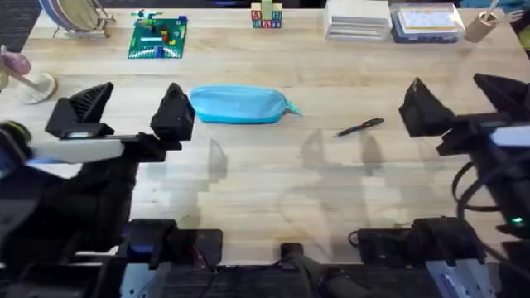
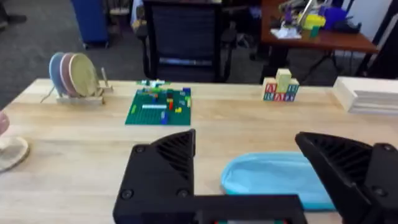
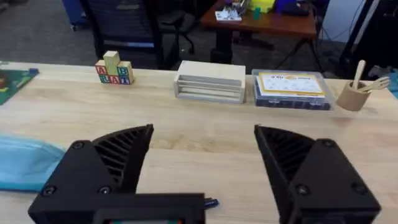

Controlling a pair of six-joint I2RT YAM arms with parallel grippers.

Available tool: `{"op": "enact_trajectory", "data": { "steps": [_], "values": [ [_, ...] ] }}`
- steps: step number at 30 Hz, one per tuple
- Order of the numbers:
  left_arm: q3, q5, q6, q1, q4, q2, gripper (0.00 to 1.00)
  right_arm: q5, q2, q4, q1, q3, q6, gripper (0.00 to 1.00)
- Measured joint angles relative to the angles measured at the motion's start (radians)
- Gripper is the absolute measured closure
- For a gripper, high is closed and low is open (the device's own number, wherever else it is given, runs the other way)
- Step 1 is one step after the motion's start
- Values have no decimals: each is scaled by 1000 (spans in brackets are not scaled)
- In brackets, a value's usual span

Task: Unzip the bag, pick up the pens from the table one at a time and place them inside, then zip the bag closed.

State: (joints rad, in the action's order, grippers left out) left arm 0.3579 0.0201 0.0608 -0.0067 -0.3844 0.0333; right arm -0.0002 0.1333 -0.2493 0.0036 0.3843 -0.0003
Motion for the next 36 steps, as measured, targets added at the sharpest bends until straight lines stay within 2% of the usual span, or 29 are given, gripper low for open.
{"op": "enact_trajectory", "data": {
  "steps": [6,19,24,25,27,32,36],
  "values": [
    [140,3,1,0,-104,134,8,0,180,-123,0,167,10,4],
    [438,4,27,0,-262,569,7,0,579,-441,0,535,21,5],
    [540,3,30,0,-325,747,9,-31,682,-476,0,595,23,4],
    [596,0,29,0,-364,848,8,-52,728,-488,0,609,23,5],
    [630,-1,30,0,-389,911,8,-58,756,-495,0,610,23,5],
    [673,-1,30,0,-387,1025,7,-68,819,-504,0,610,23,4],
    [673,-1,30,0,-387,1062,7,-69,842,-505,0,610,24,5]
  ]
}}
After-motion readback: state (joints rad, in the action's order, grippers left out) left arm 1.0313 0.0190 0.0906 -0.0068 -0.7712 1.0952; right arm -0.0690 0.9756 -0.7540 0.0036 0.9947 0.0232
